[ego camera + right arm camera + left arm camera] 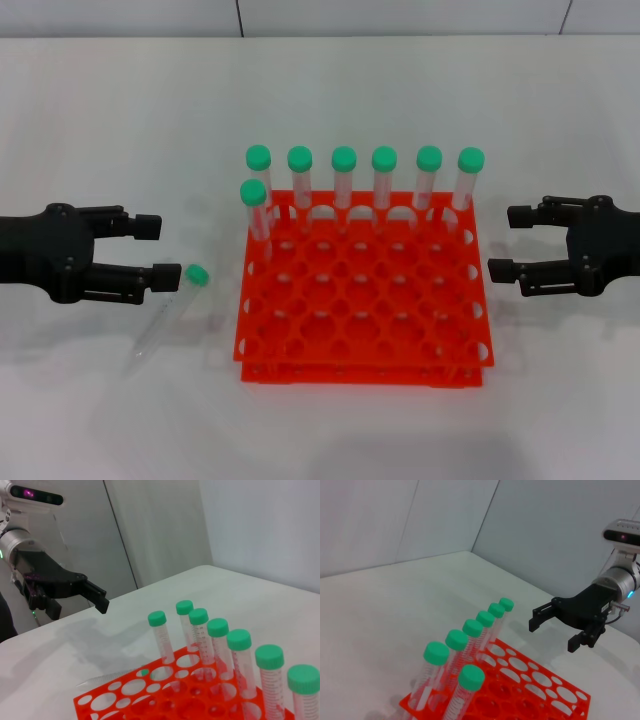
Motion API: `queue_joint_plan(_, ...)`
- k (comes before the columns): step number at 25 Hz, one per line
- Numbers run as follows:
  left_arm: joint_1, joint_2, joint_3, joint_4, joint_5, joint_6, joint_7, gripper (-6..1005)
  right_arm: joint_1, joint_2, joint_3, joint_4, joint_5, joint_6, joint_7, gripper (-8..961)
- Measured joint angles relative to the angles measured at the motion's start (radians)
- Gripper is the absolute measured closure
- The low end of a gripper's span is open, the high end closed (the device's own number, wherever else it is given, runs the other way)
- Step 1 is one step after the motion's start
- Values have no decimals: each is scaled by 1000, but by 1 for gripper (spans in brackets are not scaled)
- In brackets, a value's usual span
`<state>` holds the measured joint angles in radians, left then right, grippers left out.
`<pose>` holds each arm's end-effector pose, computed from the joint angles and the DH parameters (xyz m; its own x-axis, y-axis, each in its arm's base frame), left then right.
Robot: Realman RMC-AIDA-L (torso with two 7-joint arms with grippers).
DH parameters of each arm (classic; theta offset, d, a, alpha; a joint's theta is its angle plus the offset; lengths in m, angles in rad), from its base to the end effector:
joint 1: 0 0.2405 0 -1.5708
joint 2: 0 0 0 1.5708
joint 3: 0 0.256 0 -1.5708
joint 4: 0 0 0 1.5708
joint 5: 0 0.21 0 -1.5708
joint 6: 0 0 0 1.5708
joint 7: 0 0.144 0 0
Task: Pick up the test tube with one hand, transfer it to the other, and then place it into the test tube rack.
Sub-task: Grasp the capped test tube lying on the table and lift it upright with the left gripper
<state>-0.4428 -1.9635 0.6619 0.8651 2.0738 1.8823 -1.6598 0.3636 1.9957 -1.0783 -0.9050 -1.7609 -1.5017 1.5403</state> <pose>-0.2802 0.2944 0.0747 0.7719 0.4970 0.3964 0.5381 -0.8429 0.0089 0.2597 0.3175 0.0242 0.8463 -0.3234 -0.4233 -0.4208 -0.8931 -0.1591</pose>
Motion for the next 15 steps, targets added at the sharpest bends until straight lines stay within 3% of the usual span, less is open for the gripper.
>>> queue_joint_plan(15, -2, 0, -1, 0, 0, -2, 0, 120, 0, 0, 0, 0, 0, 1, 0, 114)
